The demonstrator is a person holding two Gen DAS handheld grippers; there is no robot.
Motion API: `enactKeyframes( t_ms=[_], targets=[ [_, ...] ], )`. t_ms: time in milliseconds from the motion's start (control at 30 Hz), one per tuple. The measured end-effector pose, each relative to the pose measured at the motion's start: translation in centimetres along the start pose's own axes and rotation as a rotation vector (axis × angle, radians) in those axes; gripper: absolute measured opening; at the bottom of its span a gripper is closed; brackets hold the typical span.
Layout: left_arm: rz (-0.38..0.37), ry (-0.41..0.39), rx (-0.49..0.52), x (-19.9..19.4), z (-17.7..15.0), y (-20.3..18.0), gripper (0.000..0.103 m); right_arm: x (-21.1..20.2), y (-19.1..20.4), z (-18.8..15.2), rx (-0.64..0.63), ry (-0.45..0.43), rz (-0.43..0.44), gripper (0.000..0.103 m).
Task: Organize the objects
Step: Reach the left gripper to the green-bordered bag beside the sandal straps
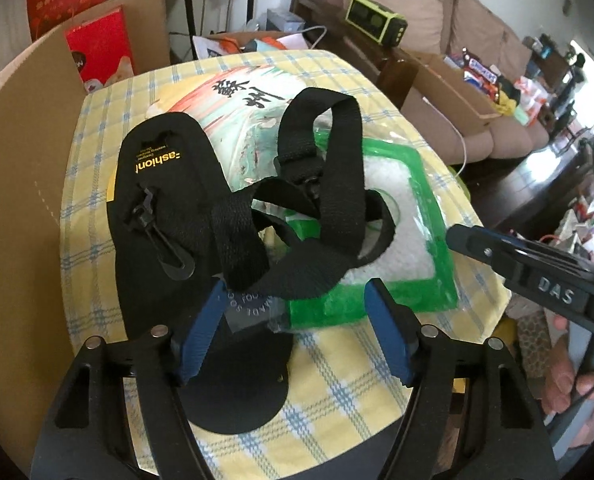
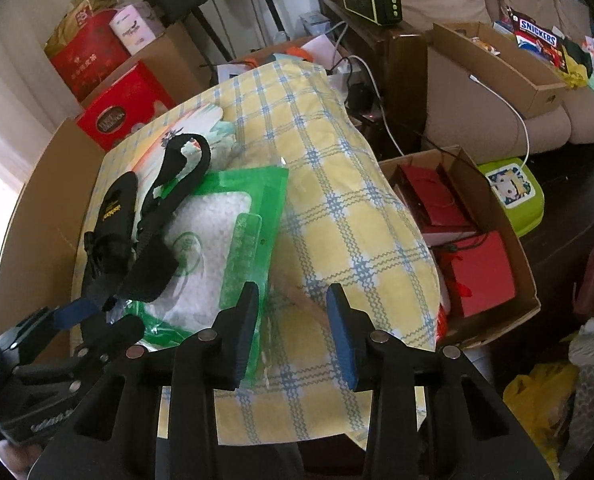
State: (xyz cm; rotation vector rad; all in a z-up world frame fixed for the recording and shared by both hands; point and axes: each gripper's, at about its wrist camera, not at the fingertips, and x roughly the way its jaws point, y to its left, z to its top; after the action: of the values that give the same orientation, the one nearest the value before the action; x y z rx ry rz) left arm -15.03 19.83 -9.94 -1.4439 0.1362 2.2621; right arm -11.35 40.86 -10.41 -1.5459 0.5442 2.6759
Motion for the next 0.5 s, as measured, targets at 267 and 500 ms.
enactKeyframes(
  t_ms=[267, 500],
  targets=[
    [-0.004, 0.002, 0.019, 0.5, 0.2, -0.6, 0.068, 0.1, 0.6, -0.4, -0.014, 0.028, 0.053, 0.027],
    [-0.065, 0.018, 0.022, 0.9, 0.6, -1.4, 0.068, 1.1, 1.1, -0.6, 0.001, 0.056, 0.140, 0.026]
  ],
)
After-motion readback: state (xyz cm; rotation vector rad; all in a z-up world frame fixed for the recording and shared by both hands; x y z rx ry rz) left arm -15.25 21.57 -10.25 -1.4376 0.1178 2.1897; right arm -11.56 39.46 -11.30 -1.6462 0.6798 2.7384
